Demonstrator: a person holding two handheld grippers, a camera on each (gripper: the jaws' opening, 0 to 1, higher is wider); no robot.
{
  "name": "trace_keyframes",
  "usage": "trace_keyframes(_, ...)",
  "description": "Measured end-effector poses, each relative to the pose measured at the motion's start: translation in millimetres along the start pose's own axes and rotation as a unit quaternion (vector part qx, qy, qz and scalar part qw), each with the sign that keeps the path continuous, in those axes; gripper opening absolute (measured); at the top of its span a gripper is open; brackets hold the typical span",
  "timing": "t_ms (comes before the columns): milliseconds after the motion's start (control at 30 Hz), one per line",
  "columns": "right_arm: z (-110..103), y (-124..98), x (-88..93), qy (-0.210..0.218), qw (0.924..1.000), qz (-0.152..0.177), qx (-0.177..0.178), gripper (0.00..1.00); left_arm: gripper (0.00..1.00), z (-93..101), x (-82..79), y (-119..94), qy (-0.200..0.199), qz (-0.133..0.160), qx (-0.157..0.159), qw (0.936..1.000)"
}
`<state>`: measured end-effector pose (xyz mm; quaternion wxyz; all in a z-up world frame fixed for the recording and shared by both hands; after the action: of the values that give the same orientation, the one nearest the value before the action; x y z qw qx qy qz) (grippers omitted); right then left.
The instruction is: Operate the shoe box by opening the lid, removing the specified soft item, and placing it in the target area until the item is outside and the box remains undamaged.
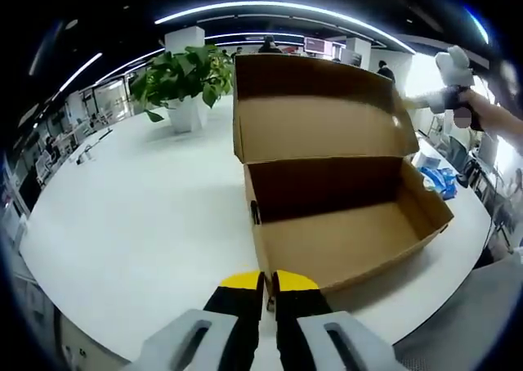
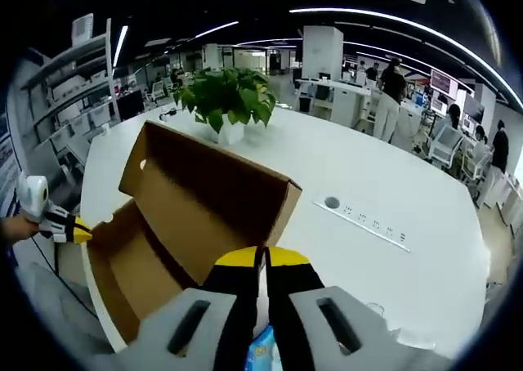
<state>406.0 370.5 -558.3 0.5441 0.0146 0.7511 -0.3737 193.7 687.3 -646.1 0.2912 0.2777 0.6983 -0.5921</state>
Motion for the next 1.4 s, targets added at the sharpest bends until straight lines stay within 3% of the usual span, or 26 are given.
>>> trace_keyframes(867,-57,-40,40.7,-0.035,0.9982,0.042,0.024,0.00,0.06,-0.8,0.6,-1,0.036,0.025,0.008,0.9990)
trace_keyframes(1100,-67,-45,55.0,-0.006,0.9978,0.061,0.025,0.00,0.07,-1.7,1.1,-1,0.030,0.028,0.010,0.9991)
trace_keyframes(1267,-72,-46,63.3,0.004,0.9975,0.066,0.026,0.01,0.16,-6.4,0.5,-3,0.019,0.033,0.002,0.9993)
trace_keyframes(1400,-76,-47,70.5,0.010,0.9971,0.071,0.026,0.01,0.18,-8.1,-1.1,-8,0.018,0.038,0.001,0.9991)
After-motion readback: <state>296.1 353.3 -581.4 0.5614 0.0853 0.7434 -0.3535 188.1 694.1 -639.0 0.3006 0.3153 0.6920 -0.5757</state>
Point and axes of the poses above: the point that each gripper's makers call its tool centre point, and the gripper's own axes: y roughly forward along the fingers, z roughly to its right, x roughly out of its underside, the point moved 8 cm from there along -y, roughly backward along the fingers, and after that the axes turned 14 degrees about -x, right-handed, at the moved point
